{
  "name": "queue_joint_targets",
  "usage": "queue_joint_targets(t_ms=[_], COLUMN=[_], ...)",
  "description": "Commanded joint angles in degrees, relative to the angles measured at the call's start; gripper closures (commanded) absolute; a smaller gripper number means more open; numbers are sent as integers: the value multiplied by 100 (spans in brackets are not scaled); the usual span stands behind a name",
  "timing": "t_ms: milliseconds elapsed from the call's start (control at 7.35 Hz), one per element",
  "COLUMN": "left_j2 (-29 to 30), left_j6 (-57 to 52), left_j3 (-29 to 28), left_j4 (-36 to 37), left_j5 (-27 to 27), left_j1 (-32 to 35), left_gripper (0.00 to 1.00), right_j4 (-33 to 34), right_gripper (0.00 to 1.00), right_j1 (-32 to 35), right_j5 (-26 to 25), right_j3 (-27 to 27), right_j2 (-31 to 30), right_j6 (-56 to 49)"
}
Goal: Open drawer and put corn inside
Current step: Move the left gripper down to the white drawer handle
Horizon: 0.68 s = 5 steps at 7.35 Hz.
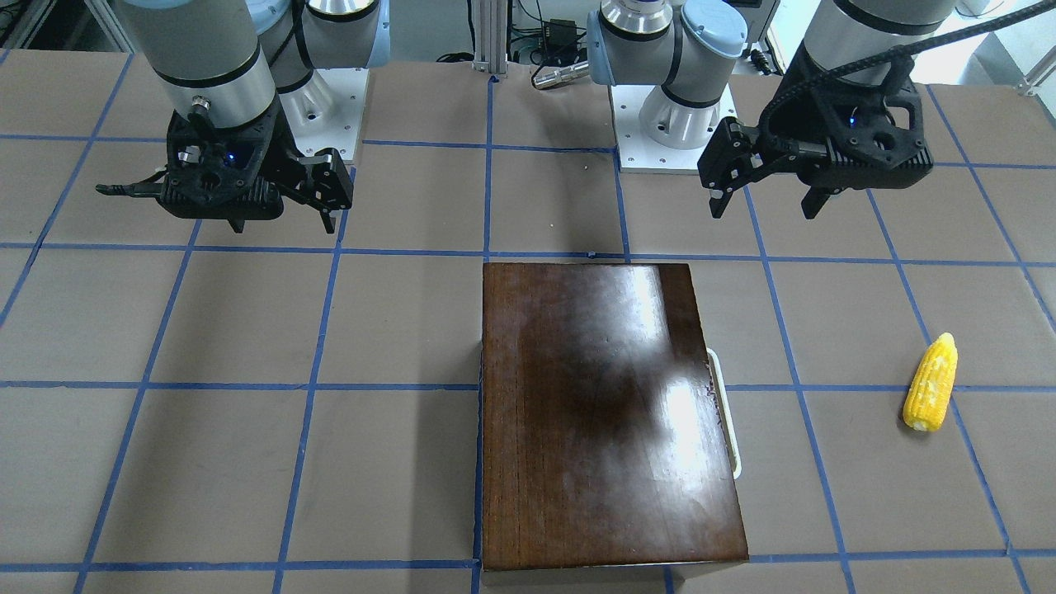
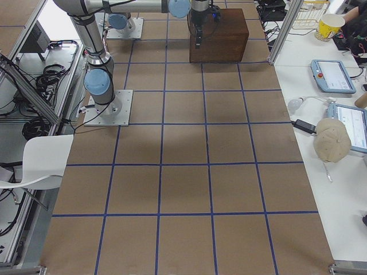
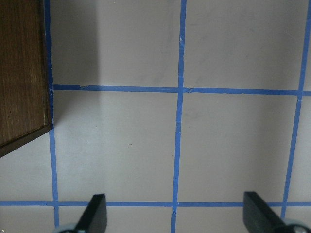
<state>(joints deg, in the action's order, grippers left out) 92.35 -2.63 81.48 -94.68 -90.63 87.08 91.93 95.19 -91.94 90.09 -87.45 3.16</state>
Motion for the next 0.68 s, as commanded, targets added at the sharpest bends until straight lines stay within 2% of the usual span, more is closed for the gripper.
queue_joint_targets(t_ms=[0,272,544], left_j2=[325,730,1090], left_j6=[-106,-527,-965], left_j3=[16,8,52], left_j4=[194,319,354], left_j5=[89,580,582], left_j1=[-321,-918,-1026], left_gripper=[0,0,0], right_j4=[0,0,0], right_gripper=[0,0,0], right_j1=[0,0,0], right_j5=[0,0,0], right_j3=[0,0,0], right_j2=[0,0,0], right_j6=[0,0,0])
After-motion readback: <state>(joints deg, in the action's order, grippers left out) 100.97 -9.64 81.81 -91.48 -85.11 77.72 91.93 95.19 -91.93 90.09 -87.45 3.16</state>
